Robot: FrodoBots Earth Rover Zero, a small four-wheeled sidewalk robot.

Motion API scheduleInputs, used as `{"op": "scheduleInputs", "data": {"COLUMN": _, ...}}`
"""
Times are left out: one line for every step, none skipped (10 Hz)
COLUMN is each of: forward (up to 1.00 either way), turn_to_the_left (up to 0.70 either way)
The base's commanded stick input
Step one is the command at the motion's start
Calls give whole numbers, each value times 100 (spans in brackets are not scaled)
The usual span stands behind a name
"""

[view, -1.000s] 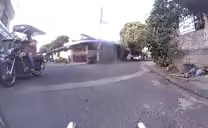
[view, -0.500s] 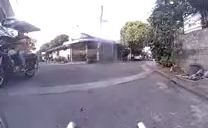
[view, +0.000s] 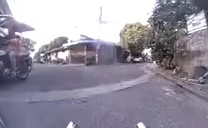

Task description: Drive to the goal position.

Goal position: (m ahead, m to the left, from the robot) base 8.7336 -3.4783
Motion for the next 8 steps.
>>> {"op": "scheduleInputs", "data": {"forward": 70, "turn_to_the_left": -1}}
{"op": "scheduleInputs", "data": {"forward": 70, "turn_to_the_left": 0}}
{"op": "scheduleInputs", "data": {"forward": 70, "turn_to_the_left": 0}}
{"op": "scheduleInputs", "data": {"forward": 70, "turn_to_the_left": 0}}
{"op": "scheduleInputs", "data": {"forward": 70, "turn_to_the_left": 0}}
{"op": "scheduleInputs", "data": {"forward": 70, "turn_to_the_left": 0}}
{"op": "scheduleInputs", "data": {"forward": 70, "turn_to_the_left": 0}}
{"op": "scheduleInputs", "data": {"forward": 70, "turn_to_the_left": 0}}
